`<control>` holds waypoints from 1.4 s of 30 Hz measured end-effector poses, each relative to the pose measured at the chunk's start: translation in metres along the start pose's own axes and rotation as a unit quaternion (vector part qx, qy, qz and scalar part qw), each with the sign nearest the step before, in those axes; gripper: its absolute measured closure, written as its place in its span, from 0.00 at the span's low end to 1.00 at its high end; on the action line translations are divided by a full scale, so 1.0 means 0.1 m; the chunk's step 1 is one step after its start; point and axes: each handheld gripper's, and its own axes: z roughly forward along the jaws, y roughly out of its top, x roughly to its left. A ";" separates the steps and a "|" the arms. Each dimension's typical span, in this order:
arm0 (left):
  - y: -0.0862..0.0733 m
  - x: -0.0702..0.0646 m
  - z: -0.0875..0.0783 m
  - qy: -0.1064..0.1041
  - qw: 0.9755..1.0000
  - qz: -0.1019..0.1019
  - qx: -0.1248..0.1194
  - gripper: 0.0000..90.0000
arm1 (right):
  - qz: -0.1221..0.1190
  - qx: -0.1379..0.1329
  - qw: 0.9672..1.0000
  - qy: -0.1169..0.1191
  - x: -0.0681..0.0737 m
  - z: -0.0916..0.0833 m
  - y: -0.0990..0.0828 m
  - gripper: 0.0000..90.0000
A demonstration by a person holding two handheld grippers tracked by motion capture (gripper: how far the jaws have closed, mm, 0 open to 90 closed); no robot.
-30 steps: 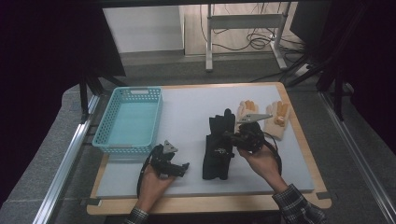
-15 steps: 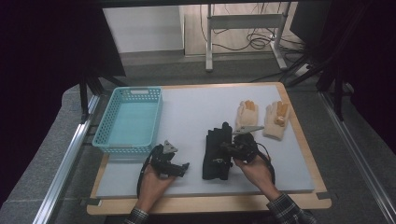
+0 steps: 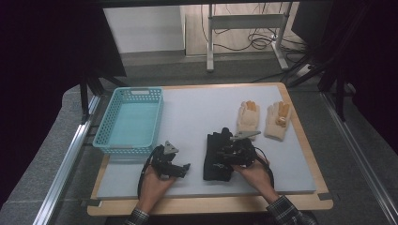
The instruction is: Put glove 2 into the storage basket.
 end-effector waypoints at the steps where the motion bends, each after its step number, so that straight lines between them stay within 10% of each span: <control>1: 0.00 0.00 0.00 0.000 1.000 0.000 0.000 0.04 | 0.001 -0.004 1.000 0.000 -0.02 -0.03 0.01 0.63; 14: 0.00 0.00 0.00 -0.001 1.000 0.001 0.001 0.04 | -0.012 0.028 1.000 -0.005 -0.21 -0.23 -0.27 0.95; 26: -0.04 0.04 -0.06 0.004 1.000 -0.016 -0.001 0.04 | -0.026 0.047 0.998 0.021 -0.09 -0.19 -0.51 0.96; 42: -0.23 0.20 -0.24 0.032 0.999 -0.006 0.003 0.02 | -0.038 0.032 0.998 0.050 0.11 0.11 -0.38 0.93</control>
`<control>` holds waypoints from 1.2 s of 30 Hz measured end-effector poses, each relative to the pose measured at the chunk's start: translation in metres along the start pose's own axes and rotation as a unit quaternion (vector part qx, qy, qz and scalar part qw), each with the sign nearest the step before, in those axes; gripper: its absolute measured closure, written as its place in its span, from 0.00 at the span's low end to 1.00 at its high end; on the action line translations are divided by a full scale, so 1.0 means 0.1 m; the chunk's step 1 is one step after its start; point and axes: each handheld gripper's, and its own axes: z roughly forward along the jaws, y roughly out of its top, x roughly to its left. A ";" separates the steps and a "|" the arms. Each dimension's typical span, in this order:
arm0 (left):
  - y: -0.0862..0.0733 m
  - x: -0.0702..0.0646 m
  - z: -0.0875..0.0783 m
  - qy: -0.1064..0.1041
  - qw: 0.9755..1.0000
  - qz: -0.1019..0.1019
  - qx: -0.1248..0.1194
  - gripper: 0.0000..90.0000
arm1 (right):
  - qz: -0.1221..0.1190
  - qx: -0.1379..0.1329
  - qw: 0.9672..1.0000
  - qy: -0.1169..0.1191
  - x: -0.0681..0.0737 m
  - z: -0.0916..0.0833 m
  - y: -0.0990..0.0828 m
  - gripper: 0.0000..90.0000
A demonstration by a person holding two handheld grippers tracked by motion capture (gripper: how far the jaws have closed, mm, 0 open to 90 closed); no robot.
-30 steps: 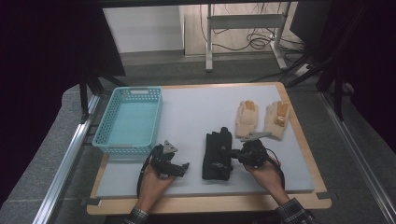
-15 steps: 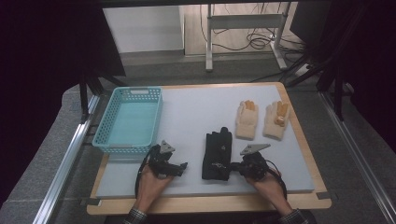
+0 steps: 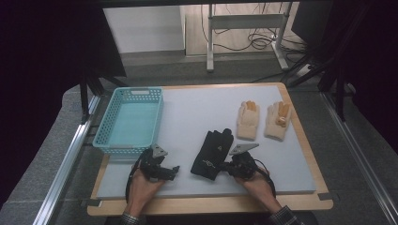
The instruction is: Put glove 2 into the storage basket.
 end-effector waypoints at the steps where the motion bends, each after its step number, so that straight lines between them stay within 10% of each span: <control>1: 0.00 0.00 0.00 0.000 1.000 0.000 0.000 0.01 | 0.000 0.000 1.000 0.001 0.01 0.02 0.02 0.93; 18: -0.02 0.05 0.01 -0.015 1.000 -0.017 0.003 0.01 | -0.019 -0.009 1.000 -0.008 0.09 0.29 0.23 0.90; 36: -0.02 0.06 0.01 -0.017 1.000 -0.020 0.002 0.01 | 0.007 -0.034 0.996 -0.083 -0.33 -0.27 0.17 0.51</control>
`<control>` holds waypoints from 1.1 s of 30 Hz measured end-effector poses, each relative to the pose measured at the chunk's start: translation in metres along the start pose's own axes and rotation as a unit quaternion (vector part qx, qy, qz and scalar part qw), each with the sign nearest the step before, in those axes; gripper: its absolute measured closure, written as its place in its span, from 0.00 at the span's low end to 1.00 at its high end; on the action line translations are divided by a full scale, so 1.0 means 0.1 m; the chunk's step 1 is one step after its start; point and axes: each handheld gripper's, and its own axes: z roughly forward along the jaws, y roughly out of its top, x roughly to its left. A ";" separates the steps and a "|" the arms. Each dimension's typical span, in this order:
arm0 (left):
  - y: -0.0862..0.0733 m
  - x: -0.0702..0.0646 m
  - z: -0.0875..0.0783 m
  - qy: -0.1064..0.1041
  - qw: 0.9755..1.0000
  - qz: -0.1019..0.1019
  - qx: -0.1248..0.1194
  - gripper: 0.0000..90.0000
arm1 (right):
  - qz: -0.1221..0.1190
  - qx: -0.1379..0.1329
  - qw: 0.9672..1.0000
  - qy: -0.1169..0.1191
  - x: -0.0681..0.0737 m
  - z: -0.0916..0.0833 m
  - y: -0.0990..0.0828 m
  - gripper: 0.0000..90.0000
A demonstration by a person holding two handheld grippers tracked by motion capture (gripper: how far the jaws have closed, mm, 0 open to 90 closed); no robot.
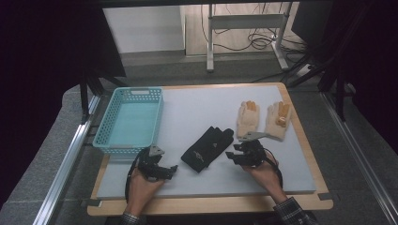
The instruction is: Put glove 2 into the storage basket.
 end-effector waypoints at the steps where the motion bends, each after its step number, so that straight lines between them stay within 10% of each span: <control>1: 0.00 0.00 0.00 0.000 1.000 0.000 0.000 0.01 | 0.005 -0.001 1.000 -0.008 -0.07 -0.04 -0.04 0.45; 21: 0.00 0.00 0.00 0.000 1.000 0.000 0.000 0.01 | 0.050 0.000 0.996 -0.070 -0.51 -0.26 -0.48 0.18; 33: 0.00 0.00 0.00 -0.001 1.000 0.000 0.000 0.01 | 0.032 0.014 0.994 -0.105 -0.50 -0.24 -0.55 0.14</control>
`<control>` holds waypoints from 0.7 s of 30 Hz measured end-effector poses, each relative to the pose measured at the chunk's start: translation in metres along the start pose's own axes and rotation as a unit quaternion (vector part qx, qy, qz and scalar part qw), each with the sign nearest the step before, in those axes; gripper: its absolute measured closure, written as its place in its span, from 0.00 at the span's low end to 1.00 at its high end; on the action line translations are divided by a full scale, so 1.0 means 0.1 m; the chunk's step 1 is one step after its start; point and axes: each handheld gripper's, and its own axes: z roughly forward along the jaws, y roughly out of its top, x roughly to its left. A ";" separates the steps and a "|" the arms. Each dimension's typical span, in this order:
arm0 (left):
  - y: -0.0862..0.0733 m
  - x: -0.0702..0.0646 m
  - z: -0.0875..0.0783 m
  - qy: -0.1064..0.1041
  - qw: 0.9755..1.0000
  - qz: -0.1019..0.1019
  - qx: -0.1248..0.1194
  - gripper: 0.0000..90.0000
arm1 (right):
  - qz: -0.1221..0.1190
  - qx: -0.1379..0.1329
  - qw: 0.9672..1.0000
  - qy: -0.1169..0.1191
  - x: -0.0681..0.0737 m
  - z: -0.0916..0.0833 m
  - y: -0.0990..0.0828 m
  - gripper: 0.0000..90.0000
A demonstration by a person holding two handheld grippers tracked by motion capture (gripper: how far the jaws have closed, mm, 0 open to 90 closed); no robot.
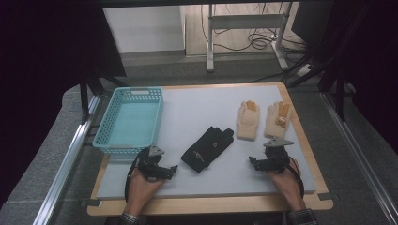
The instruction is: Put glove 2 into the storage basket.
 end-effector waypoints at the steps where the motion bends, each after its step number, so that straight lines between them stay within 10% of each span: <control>1: 0.00 0.00 0.00 0.000 1.000 0.000 0.000 0.01 | 0.000 -0.001 1.000 0.001 -0.01 0.00 0.00 0.14; 13: 0.00 0.01 -0.02 -0.002 1.000 0.005 -0.003 0.04 | -0.001 -0.004 1.000 -0.005 0.00 0.00 -0.01 0.14; 21: 0.11 -0.06 -0.12 -0.045 0.999 0.016 -0.013 0.03 | -0.001 -0.004 1.000 -0.006 0.00 0.00 -0.01 0.14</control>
